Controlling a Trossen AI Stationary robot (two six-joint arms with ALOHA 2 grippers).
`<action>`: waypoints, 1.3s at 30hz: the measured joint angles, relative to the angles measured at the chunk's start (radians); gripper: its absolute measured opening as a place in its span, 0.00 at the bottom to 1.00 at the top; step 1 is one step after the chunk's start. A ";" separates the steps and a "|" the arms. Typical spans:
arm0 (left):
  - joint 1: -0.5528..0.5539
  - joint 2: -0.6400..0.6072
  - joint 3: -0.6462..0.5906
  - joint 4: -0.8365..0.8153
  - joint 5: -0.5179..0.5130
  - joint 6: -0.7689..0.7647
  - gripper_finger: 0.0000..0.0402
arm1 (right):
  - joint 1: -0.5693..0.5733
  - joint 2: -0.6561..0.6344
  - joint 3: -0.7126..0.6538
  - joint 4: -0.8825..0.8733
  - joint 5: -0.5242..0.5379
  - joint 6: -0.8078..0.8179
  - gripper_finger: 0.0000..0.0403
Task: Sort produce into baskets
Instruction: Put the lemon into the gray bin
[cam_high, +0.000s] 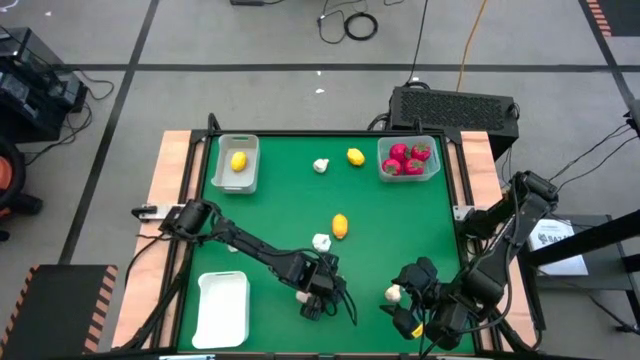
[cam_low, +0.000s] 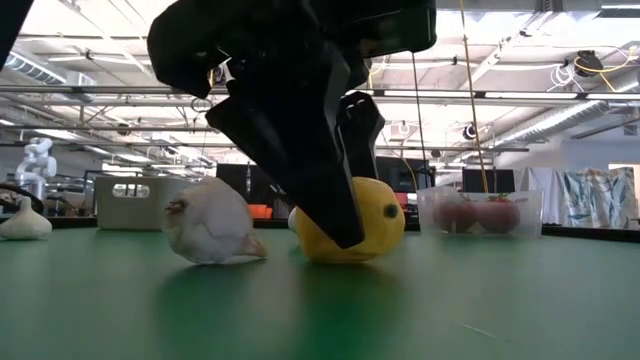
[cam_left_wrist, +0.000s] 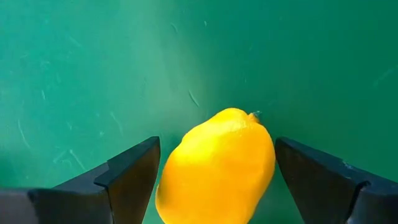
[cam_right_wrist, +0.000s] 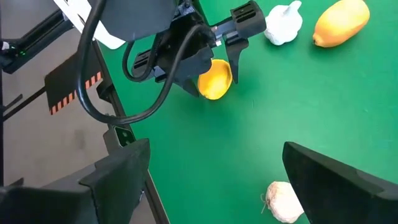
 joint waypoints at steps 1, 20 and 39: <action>0.000 0.000 0.000 0.000 0.000 0.000 0.80 | 0.000 0.000 0.000 0.000 0.000 -0.002 0.89; 0.025 -0.010 0.290 -0.386 -0.093 -0.006 0.53 | -0.015 0.000 0.000 -0.017 0.001 -0.026 0.89; 0.556 -0.758 -0.163 -0.519 -0.283 0.083 0.52 | -0.239 0.000 0.000 0.017 -0.003 -0.077 0.89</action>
